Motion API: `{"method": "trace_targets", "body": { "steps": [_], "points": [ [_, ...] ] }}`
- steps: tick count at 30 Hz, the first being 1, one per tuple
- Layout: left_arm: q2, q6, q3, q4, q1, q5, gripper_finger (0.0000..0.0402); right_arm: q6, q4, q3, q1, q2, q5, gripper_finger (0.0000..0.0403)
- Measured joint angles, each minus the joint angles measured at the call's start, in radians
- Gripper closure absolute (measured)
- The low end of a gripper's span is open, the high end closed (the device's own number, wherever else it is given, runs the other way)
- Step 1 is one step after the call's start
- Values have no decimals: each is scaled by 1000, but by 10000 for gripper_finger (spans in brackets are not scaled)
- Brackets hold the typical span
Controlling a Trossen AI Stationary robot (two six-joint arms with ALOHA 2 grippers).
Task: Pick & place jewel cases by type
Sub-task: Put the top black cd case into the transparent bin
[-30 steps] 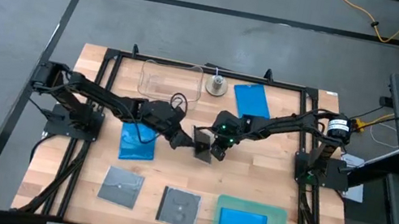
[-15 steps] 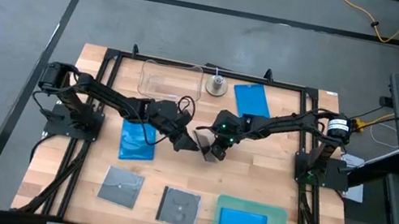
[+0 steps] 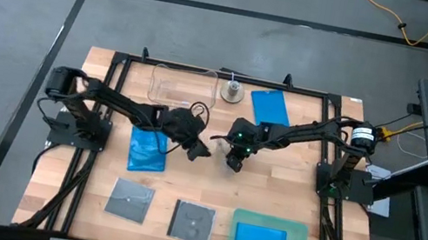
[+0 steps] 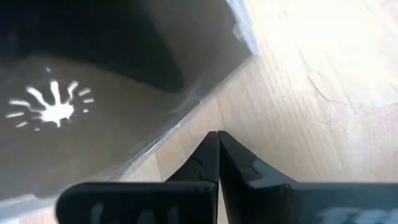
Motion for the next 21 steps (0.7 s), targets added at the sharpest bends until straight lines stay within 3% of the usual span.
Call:
{"method": "trace_targets", "body": {
  "steps": [2,7,21],
  "points": [
    [5,23,-5,-48,0,-31,216,0,-1,0,0,0,-4,398],
    [9,40,1,-71,6,2,196,-2,-2,0,0,2,-10,398],
    [-2,-56,8,148,13,37,158,-24,-2,0,0,2,-14,398]
  ]
}}
